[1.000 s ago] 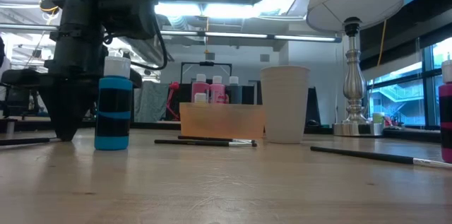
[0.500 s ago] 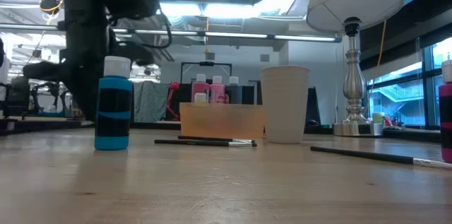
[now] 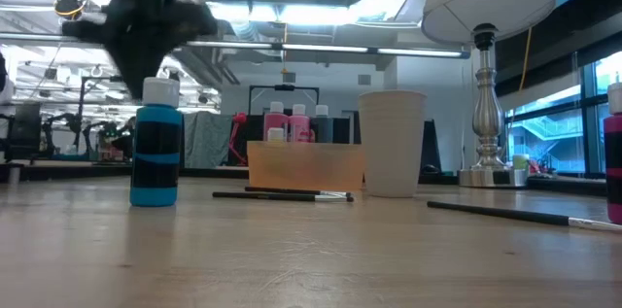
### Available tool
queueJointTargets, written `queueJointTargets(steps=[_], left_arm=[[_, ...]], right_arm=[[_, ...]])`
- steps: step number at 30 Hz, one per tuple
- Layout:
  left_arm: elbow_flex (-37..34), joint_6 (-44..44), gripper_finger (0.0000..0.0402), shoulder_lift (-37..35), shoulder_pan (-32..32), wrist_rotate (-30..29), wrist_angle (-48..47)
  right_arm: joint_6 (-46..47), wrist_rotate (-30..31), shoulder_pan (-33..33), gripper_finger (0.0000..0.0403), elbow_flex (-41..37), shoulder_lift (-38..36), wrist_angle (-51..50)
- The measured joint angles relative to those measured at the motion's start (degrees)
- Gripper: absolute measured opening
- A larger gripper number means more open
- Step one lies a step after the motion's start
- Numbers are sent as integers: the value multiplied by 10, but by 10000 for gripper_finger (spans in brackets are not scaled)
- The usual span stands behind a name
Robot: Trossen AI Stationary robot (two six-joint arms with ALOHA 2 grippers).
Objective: Pick & Place Paint Supplies
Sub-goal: Put the black paint brush into the light brown cup
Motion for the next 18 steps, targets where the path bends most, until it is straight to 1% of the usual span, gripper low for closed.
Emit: queueJointTargets(steps=[4, 6, 10, 15, 18], left_arm=[[83, 27, 2, -1, 10, -62, -77], [125, 39, 2, -1, 13, -100, -106], [208, 77, 2, -1, 11, -202, -133], [330, 185, 2, -1, -2, -343, -138], [400, 288, 2, -2, -14, -412, -109]], right_arm=[[0, 1, 0, 187, 0, 0, 1], [0, 13, 0, 187, 0, 0, 4], [-10, 52, 0, 187, 0, 0, 22], [-53, 73, -1, 187, 0, 0, 79], [-77, 100, -3, 187, 0, 0, 118]])
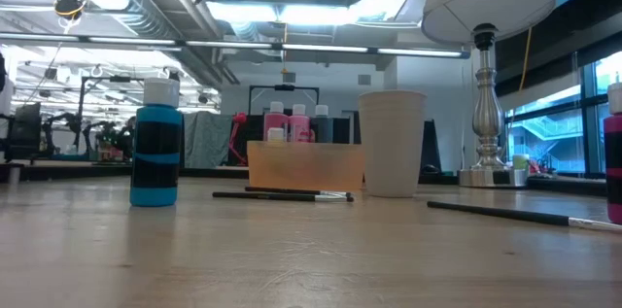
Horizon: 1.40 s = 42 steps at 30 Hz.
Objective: Pick & Place Paint Supplies
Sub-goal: Put the black paint brush into the light brown cup
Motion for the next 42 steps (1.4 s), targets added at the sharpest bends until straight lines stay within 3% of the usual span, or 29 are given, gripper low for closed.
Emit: queueJointTargets(steps=[3, 6, 9, 12, 19, 25, 29, 42], left_arm=[[52, 140, 2, 0, -11, -40, 83], [79, 297, 2, 0, -17, -27, 224], [81, 459, 2, 0, -14, 76, 387], [81, 545, 2, 0, -4, 186, 504], [81, 565, 2, 2, 28, 392, 566], [81, 568, 2, 38, 31, 498, 597], [81, 578, 2, 46, 31, 508, 600], [81, 576, 2, 44, 34, 530, 579]], right_arm=[[-24, 27, -8, 187, 0, 0, 45], [-52, 42, -21, 187, 0, 0, 93], [-85, 30, -36, 187, 0, 0, 167], [-117, 22, -49, 187, 0, 0, 240], [-134, 22, -85, 187, 0, 0, 324], [-113, -48, -132, 187, 0, 24, 343], [-109, -80, -150, 187, 0, 47, 349], [-112, -81, -155, 187, 0, 71, 386]])
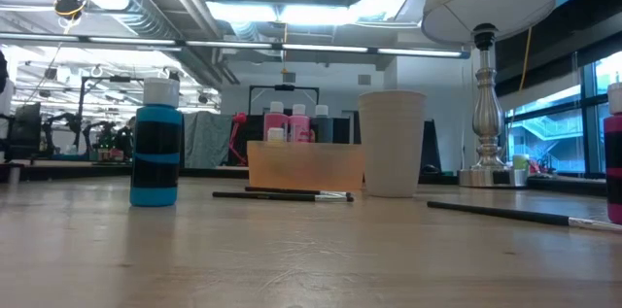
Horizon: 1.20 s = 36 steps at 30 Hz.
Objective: Pick & Place Paint Supplies
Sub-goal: Put the black paint brush into the light brown cup
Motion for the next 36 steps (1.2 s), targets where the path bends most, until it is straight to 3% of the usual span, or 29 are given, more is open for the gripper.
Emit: queueJointTargets(steps=[5, 16, 26, 32, 36], left_arm=[[0, 0, 2, 0, 0, 1, -2], [0, 0, 2, 0, 0, 10, -9], [0, 24, 23, 1, 0, 4, -4], [0, 56, 72, -3, 0, -28, 7], [0, 60, 114, -13, -1, -71, 8]], right_arm=[[0, 0, -4, 161, 0, 0, 2], [0, 2, -12, 19, 0, 0, -8], [-1, 2, -12, 14, 0, 0, -18], [3, 3, -12, 14, 0, -4, -41], [14, 50, -6, 14, 0, -16, -70]])
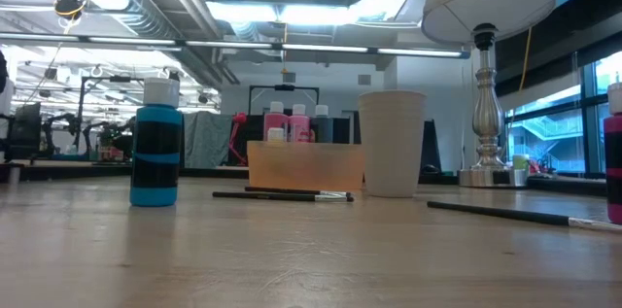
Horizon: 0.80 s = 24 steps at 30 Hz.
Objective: Pick & Place Paint Supplies
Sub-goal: Put the black paint brush into the light brown cup
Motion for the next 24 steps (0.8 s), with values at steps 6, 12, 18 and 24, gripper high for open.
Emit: queueJointTargets(steps=[6, 12, 18, 24], left_arm=[[0, 2, 151, -20, 1, -142, -50], [0, -38, 157, -32, 14, -163, -144], [0, -41, 157, -33, 30, -162, -189], [0, -43, 157, -33, 51, -145, -232]], right_arm=[[20, -31, 31, 14, 0, -66, -64], [69, 46, 101, 14, 1, -178, -98], [138, 169, 166, 14, -26, -241, -173], [185, 250, 176, 14, -175, -289, -150]])
